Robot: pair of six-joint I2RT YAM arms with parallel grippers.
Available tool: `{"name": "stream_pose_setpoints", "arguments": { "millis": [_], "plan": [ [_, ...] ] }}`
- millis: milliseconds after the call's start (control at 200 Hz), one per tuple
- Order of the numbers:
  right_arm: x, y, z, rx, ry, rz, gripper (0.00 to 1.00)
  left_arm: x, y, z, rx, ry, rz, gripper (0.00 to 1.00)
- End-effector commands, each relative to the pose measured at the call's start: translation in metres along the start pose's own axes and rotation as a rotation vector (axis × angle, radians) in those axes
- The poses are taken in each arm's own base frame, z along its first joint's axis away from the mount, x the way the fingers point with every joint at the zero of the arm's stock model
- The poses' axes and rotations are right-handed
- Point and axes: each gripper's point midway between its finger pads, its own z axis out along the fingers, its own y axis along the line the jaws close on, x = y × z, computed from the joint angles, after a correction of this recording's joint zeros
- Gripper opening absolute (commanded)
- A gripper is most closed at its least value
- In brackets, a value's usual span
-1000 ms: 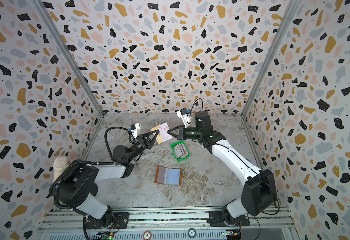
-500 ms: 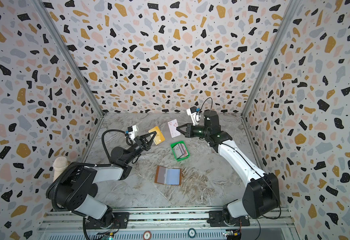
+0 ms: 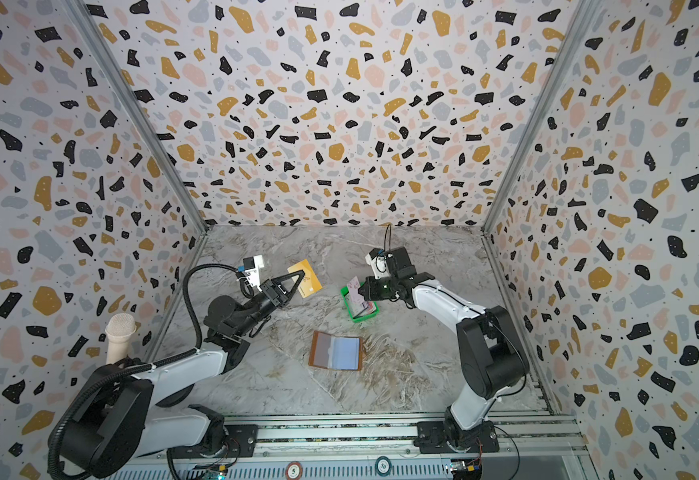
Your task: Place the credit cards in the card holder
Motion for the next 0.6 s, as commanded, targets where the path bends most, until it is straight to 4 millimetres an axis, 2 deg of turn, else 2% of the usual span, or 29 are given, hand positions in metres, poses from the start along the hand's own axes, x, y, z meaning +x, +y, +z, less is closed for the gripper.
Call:
{"name": "stream_pose_setpoints", "arguments": {
  "millis": [0, 255, 385, 516, 596],
  "plan": [
    [-0.01, -0.004, 0.0, 0.041, -0.031, -0.046, 0.0, 0.004, 0.009, -0.006, -0.062, 0.015, 0.074, 0.0],
    [0.011, -0.03, 0.027, 0.155, 0.043, -0.042, 0.0, 0.006, 0.007, -0.01, -0.07, 0.028, 0.089, 0.0],
    [0.012, -0.033, 0.034, 0.171, 0.051, -0.044, 0.0, 0.01, 0.008, -0.012, -0.069, 0.041, 0.091, 0.0],
    [-0.001, -0.012, 0.024, 0.172, 0.02, -0.094, 0.38, 0.015, 0.007, -0.014, -0.064, 0.064, 0.093, 0.0],
    [-0.015, 0.009, 0.006, 0.138, -0.031, -0.119, 0.45, 0.018, 0.007, -0.016, -0.059, 0.076, 0.098, 0.0]
  ]
}}
